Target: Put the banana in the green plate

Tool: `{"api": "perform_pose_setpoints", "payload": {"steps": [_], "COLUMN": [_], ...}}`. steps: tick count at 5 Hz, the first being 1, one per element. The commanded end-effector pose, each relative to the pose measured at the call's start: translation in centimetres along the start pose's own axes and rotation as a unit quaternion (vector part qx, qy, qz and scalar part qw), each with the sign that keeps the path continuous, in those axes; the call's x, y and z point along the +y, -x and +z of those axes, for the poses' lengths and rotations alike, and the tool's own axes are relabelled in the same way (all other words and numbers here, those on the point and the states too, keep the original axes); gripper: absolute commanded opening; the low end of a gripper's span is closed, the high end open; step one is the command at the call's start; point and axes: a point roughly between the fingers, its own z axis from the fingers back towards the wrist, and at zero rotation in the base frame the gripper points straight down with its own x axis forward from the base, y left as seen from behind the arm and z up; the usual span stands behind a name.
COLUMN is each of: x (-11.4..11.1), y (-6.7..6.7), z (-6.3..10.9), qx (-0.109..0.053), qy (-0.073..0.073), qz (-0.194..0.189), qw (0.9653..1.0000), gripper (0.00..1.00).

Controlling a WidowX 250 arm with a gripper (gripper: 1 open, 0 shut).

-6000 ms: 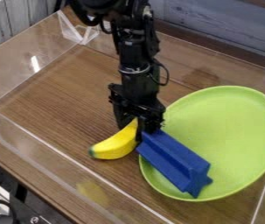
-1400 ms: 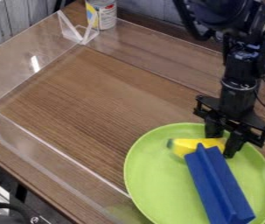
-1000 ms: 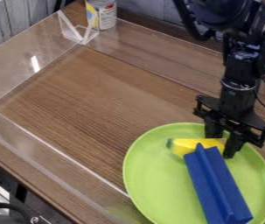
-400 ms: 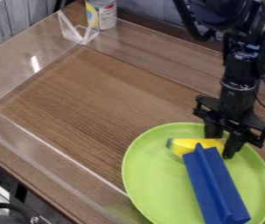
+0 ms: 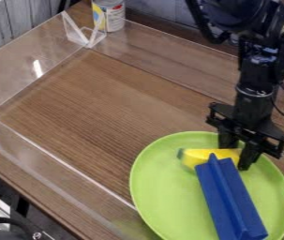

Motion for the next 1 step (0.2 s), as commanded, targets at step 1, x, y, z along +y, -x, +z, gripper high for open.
{"api": "perform_pose_setpoints", "payload": {"steps": [1], "x": [0.38], "y": [0.81], "z": [-0.38], "qx": [0.017], "qy": [-0.002], "qz": [0.003], "qw": [0.9999], "gripper": [0.00]}}
